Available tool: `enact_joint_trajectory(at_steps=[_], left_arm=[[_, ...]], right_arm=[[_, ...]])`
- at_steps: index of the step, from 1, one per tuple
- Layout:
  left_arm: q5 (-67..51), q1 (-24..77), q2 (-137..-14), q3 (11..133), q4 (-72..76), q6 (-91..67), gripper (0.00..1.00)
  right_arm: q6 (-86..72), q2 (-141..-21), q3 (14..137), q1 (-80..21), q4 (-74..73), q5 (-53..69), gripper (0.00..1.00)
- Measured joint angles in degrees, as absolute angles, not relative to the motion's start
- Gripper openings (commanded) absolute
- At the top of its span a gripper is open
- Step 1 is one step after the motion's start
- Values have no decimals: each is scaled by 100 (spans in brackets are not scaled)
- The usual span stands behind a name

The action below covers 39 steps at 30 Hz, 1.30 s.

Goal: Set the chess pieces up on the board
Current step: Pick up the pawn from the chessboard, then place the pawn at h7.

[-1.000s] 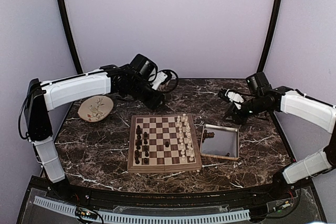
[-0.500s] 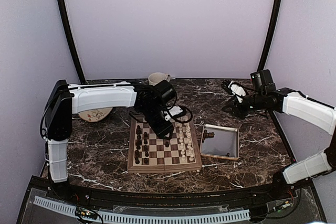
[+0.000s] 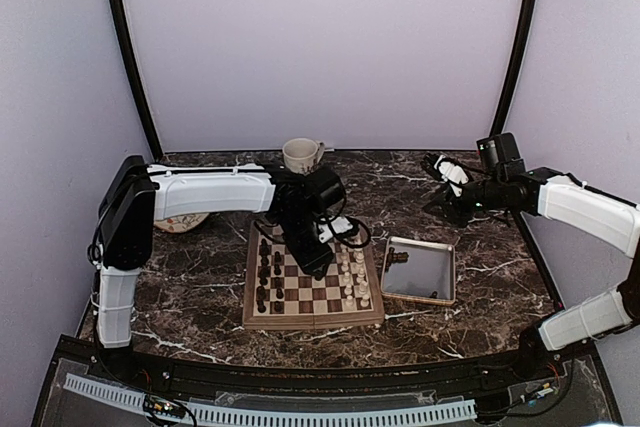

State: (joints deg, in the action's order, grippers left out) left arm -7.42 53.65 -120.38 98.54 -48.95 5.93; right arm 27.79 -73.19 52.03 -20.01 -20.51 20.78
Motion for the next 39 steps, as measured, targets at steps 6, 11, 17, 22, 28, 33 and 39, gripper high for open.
enact_joint_trajectory(at_steps=[6, 11, 17, 22, 28, 33, 39], left_arm=[[-609, 5391, -12097, 9854, -4980, 615, 15], [-499, 5391, -12099, 9990, -5094, 628, 9], [-167, 5304, -12099, 10134, -5210, 631, 8], [40, 4890, -12092, 10134, -5260, 617, 8], [325, 4268, -12088, 10134, -5245, 567, 8], [447, 4071, -12088, 10256, -5231, 515, 8], [458, 4027, -12090, 10477, -5183, 493, 8]], right_arm=[[2801, -7336, 5203, -1999, -2051, 2073, 31], [2816, -7360, 5203, -1999, -2051, 2069, 31], [2829, -7371, 5203, -1999, -2053, 2053, 31], [2847, -7371, 5203, -1999, -2053, 2045, 31], [2869, -7373, 5203, -1999, -2056, 2029, 32], [2891, -7426, 5203, -1999, -2060, 2023, 32], [2945, -7483, 5203, -1999, -2071, 1992, 32]])
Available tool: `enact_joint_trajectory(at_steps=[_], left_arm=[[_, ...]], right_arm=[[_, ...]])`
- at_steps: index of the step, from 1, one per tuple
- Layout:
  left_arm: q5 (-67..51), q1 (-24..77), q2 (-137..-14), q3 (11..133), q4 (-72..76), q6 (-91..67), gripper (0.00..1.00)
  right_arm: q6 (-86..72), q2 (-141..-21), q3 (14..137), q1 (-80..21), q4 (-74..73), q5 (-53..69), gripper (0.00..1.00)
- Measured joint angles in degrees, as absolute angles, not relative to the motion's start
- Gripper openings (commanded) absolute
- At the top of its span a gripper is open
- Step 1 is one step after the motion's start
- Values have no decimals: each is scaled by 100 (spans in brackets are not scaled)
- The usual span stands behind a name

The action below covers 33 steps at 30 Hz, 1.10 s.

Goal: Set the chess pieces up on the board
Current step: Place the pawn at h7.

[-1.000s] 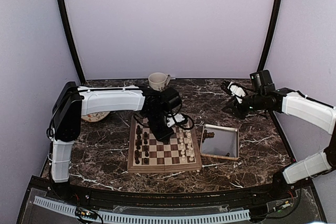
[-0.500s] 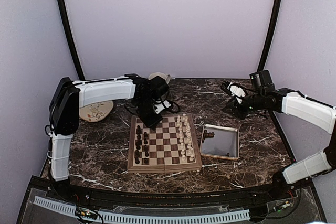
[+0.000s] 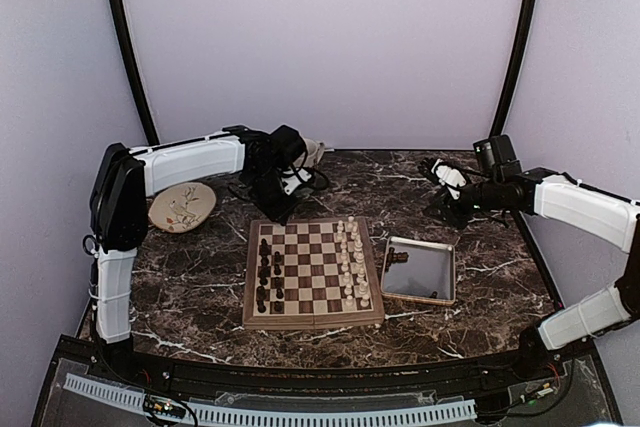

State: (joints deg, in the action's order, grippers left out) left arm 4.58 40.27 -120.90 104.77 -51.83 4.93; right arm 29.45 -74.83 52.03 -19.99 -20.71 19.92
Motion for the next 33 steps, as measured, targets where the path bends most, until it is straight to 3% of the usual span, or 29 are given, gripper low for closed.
enact_joint_trajectory(at_steps=[20, 33], left_arm=[[720, 3994, -12431, 10532, -5218, 425, 8], [799, 3975, -12462, 10532, -5242, 338, 25]], right_arm=[[2974, -7548, 5203, -1999, -2108, 1986, 32], [2978, -7557, 5203, -1999, -2147, 1986, 33]])
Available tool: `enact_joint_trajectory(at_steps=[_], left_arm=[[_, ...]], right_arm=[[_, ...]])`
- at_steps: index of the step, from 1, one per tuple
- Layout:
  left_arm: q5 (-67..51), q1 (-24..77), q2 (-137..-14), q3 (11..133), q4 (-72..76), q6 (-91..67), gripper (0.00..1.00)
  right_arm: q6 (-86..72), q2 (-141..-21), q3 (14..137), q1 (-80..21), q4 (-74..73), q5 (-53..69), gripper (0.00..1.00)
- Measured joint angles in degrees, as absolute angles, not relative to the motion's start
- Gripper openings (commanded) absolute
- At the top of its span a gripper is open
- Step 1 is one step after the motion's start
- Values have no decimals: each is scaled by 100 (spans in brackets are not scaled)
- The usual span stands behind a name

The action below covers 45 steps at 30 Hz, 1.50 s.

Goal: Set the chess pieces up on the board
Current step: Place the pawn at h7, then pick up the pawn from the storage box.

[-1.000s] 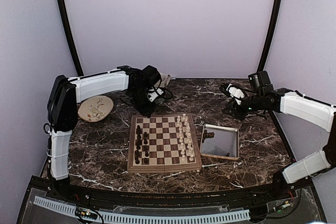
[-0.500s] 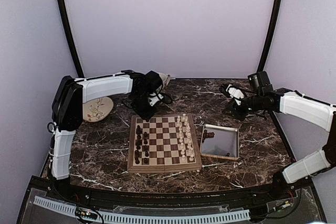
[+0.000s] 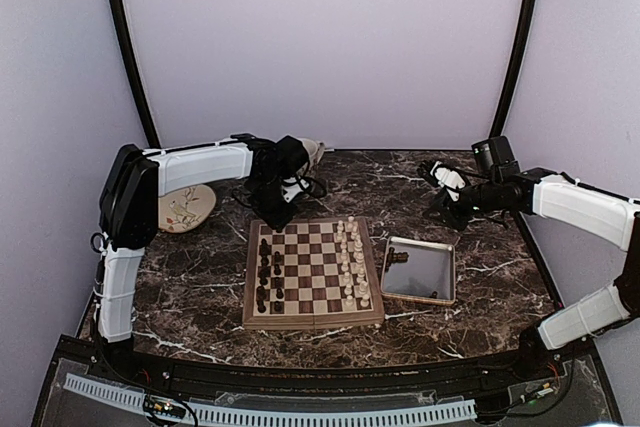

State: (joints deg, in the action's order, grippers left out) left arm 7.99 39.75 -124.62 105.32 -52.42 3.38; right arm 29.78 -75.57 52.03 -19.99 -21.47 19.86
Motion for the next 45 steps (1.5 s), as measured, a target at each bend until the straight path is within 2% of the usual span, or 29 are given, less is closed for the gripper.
enact_joint_trajectory(at_steps=[8, 12, 16, 21, 26, 33, 45], left_arm=[[823, 3975, -12484, 10753, -5417, 270, 37], [834, 3977, -12477, 11021, -5542, 239, 39], [773, 4027, -12304, 11000, -5478, 261, 40], [596, 4324, -11568, 10287, -4742, 506, 40], [403, 4683, -10847, 9279, -3592, 703, 40], [274, 4646, -10372, 8119, -2436, 755, 40], [305, 4652, -10226, 7902, -1925, 779, 41]], right_arm=[[2978, -7557, 5203, -1999, -2163, 1986, 33], [2982, -7557, 5290, -1984, -2440, 1946, 39], [3079, -7555, 5577, -1955, -2860, 1920, 37], [3365, -7612, 5916, -1949, -3730, 1918, 33], [3669, -7732, 5889, -2027, -4582, 1966, 37], [3900, -7719, 5596, -2932, -5135, 1914, 37], [3848, -7961, 5046, -3590, -5183, 1094, 33]])
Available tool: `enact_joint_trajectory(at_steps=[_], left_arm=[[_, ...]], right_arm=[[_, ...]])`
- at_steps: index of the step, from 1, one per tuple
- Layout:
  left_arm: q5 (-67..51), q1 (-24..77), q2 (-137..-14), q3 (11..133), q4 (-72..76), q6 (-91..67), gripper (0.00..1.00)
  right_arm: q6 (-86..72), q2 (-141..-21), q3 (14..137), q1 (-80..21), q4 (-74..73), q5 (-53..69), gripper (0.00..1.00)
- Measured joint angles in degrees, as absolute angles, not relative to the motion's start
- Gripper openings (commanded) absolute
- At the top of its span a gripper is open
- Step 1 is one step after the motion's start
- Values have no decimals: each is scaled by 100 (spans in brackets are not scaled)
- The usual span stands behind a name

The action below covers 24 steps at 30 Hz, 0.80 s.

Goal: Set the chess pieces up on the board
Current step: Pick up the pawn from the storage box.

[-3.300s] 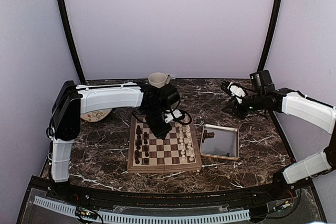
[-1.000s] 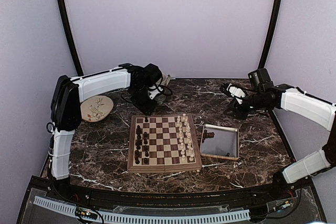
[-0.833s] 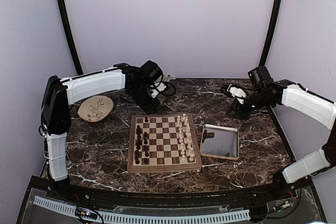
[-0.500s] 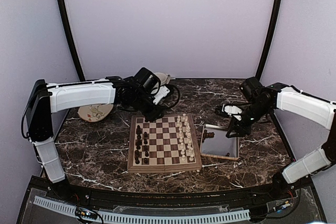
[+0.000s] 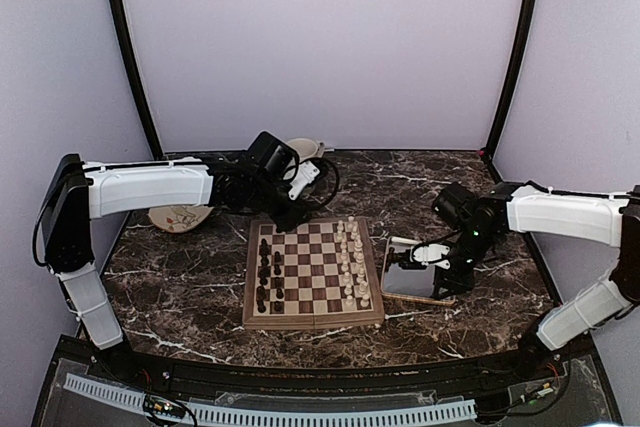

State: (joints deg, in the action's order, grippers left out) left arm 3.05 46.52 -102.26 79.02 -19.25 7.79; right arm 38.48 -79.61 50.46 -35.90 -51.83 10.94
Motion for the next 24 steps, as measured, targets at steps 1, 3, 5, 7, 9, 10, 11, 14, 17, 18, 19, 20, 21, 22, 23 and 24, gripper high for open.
enact_joint_trajectory(at_steps=[1, 3, 5, 7, 9, 10, 11, 14, 17, 18, 19, 20, 21, 22, 23, 24], left_arm=[[303, 4652, -10224, 7902, -1918, 779, 41], [303, 4652, -10224, 7902, -1914, 779, 41], [303, 4652, -10224, 7902, -1909, 781, 41], [305, 4654, -10224, 7902, -1909, 784, 41], [305, 4663, -10224, 7902, -1909, 788, 41], [305, 4670, -10224, 7902, -1911, 792, 41], [305, 4676, -10224, 7902, -1911, 794, 41], [316, 4692, -10224, 7902, -1911, 805, 41], [353, 4713, -10224, 7902, -1914, 834, 41], [364, 4716, -10224, 7902, -1914, 840, 41], [370, 4718, -10224, 7902, -1914, 840, 41], [373, 4718, -10224, 7902, -1914, 843, 41], [373, 4724, -10224, 7902, -1914, 843, 41], [377, 4727, -10224, 7902, -1916, 843, 41], [377, 4729, -10224, 7902, -1916, 843, 41], [381, 4731, -10224, 7902, -1916, 845, 41]], right_arm=[[3839, -7981, 5019, -3601, -5162, 1026, 33], [3822, -8014, 4989, -3605, -5116, 928, 32], [3782, -8020, 4958, -3607, -5061, 858, 32], [3747, -8025, 4936, -3612, -5015, 777, 31], [3704, -8051, 4930, -3614, -4956, 716, 30], [3684, -8079, 4928, -3614, -4925, 683, 29], [3660, -8121, 4928, -3616, -4890, 652, 29], [3603, -8256, 4928, -3616, -4797, 609, 28], [3566, -8388, 4928, -3618, -4718, 567, 24], [3551, -8423, 4928, -3618, -4694, 548, 22], [3538, -8453, 4928, -3618, -4670, 521, 21], [3524, -8475, 4928, -3618, -4650, 502, 19], [3505, -8495, 4928, -3618, -4639, 484, 17], [3492, -8514, 4928, -3618, -4628, 467, 15], [3479, -8530, 4928, -3618, -4628, 462, 14], [3479, -8541, 4928, -3618, -4626, 460, 13]])
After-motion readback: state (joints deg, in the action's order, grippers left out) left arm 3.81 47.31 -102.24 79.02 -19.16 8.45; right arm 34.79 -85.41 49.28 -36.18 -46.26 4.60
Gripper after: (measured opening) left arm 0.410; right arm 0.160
